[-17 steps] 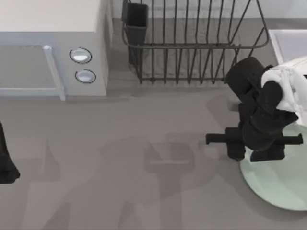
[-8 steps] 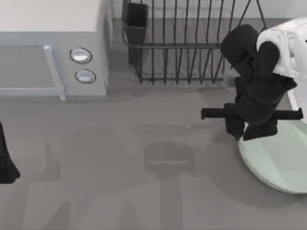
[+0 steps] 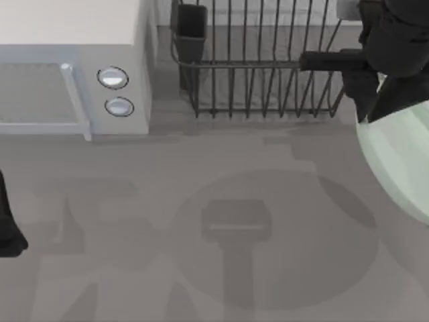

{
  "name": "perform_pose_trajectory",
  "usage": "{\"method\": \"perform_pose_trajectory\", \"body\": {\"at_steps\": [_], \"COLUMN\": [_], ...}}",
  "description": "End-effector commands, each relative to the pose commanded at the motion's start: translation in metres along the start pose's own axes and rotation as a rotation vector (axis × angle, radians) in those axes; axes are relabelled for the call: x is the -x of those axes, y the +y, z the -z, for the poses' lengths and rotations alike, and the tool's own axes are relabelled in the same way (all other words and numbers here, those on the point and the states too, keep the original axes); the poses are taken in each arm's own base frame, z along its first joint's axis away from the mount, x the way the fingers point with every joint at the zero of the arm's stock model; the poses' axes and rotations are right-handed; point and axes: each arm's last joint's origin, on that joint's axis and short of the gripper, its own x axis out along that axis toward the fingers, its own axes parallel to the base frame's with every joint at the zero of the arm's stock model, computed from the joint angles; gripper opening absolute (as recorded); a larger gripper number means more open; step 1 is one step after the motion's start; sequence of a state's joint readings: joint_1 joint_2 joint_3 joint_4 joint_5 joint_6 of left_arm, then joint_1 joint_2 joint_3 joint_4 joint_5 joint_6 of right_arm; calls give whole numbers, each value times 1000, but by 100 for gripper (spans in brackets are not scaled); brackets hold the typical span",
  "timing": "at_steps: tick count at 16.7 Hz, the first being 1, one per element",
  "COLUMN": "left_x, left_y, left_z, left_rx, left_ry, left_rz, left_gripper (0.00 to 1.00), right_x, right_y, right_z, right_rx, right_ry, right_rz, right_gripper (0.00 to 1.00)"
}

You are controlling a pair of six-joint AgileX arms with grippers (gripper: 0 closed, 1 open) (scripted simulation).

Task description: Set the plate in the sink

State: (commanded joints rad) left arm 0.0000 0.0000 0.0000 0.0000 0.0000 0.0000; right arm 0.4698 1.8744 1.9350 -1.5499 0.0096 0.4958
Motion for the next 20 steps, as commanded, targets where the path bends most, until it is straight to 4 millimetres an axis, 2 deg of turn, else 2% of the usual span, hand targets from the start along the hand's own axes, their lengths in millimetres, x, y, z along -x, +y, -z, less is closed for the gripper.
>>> {"method": "perform_pose_trajectory", "body": {"at_steps": [2, 4, 11, 13, 16, 18, 20], "left_x": [0, 0, 0, 0, 0, 0, 0], "left_y": [0, 0, 0, 0, 0, 0, 0], "left_z": [0, 0, 0, 0, 0, 0, 0], "left_rx": [0, 0, 0, 0, 0, 0, 0], "left_ry": [0, 0, 0, 0, 0, 0, 0], "left_rz": [0, 0, 0, 0, 0, 0, 0], "left_gripper": [100, 100, 100, 100, 100, 100, 100], "right_x": [27, 42, 42, 36, 14, -13, -47], "right_y": [-5, -9, -10, -16, -37, -61, -94], "right_z": [8, 13, 10, -8, -56, -95, -130], "right_rx": [0, 0, 4, 5, 7, 8, 9], "right_ry": [-11, -20, -18, -11, 8, 28, 51], "right_rz": [-6, -10, -9, -1, 14, 24, 30], "right_gripper": [0, 0, 0, 0, 0, 0, 0]}}
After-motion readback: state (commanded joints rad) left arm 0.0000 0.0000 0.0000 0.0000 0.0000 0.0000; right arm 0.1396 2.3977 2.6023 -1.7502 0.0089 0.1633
